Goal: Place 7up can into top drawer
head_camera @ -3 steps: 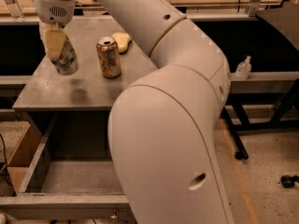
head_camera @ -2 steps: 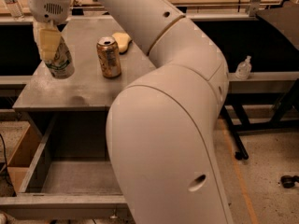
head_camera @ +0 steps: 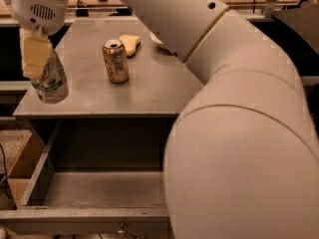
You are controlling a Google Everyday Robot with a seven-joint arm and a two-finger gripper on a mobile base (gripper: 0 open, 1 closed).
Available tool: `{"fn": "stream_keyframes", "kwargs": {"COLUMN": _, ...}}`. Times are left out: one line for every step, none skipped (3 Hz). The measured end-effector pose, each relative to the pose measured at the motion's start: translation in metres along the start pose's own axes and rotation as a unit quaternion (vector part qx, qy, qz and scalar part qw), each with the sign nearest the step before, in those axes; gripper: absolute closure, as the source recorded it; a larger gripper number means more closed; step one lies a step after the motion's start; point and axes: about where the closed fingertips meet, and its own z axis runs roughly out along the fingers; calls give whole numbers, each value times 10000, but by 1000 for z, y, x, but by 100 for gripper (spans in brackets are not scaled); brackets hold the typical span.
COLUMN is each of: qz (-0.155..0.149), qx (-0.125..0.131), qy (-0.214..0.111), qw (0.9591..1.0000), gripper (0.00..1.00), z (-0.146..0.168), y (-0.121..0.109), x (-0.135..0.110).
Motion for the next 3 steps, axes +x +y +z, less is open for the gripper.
{"fn": "stream_keyframes", "kwargs": {"qz": 274, "qx": 46, "qy": -149, "qw": 9995, "gripper": 100, "z": 3, "y": 42, "x": -7}}
{"fn": "stream_keyframes", "kwargs": {"qz": 454, "qx": 67, "qy": -75, "qw": 9989, "gripper": 100, "z": 28, "y": 75, "x": 1}}
{"fn": "stream_keyframes", "kwargs": {"qz": 615, "qx": -18, "qy": 82, "qw": 9981, "gripper": 100, "z": 69, "y": 102, "x": 13}}
